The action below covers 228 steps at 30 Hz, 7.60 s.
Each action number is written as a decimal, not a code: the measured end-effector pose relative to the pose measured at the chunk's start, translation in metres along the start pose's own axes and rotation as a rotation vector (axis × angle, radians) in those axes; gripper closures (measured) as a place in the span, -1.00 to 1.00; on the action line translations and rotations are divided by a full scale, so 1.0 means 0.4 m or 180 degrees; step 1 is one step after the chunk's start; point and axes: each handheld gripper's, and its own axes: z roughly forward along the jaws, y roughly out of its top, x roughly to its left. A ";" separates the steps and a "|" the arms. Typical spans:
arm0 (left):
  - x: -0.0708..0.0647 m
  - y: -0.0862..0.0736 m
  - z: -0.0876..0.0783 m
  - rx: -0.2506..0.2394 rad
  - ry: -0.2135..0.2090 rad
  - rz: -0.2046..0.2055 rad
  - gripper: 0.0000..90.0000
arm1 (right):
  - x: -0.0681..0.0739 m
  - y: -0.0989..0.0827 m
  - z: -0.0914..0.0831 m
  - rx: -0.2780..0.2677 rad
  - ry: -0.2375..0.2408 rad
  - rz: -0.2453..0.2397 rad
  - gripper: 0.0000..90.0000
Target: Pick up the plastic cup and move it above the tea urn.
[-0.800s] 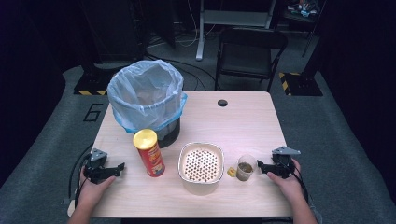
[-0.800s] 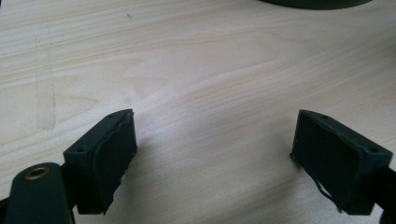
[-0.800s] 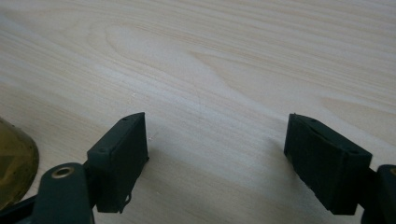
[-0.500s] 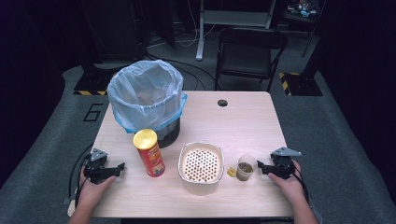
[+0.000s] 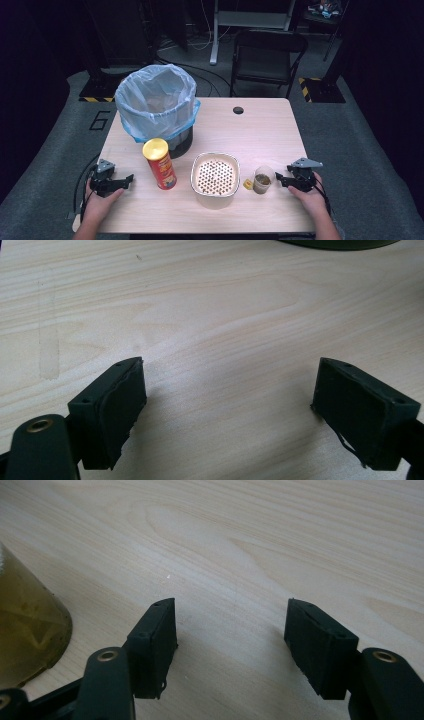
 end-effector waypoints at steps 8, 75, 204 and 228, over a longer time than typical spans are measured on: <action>0.000 0.000 0.000 0.0000 -0.0002 -0.0002 -0.70 | 0.003 0.018 -0.033 0.0028 0.0017 -0.0193 -0.03; -0.007 -0.005 -0.004 -0.0012 -0.0030 -0.0020 -0.70 | 0.160 0.085 -0.025 -0.0176 0.1278 -0.1074 -0.44; -0.009 -0.006 -0.005 -0.0011 -0.0030 -0.0008 -0.70 | 0.395 0.501 0.017 -0.0979 0.0722 -0.3045 -0.22; -0.009 -0.006 -0.007 0.0010 -0.0034 0.0004 -0.70 | 0.443 0.436 0.031 -0.1361 0.0287 -0.3940 -0.21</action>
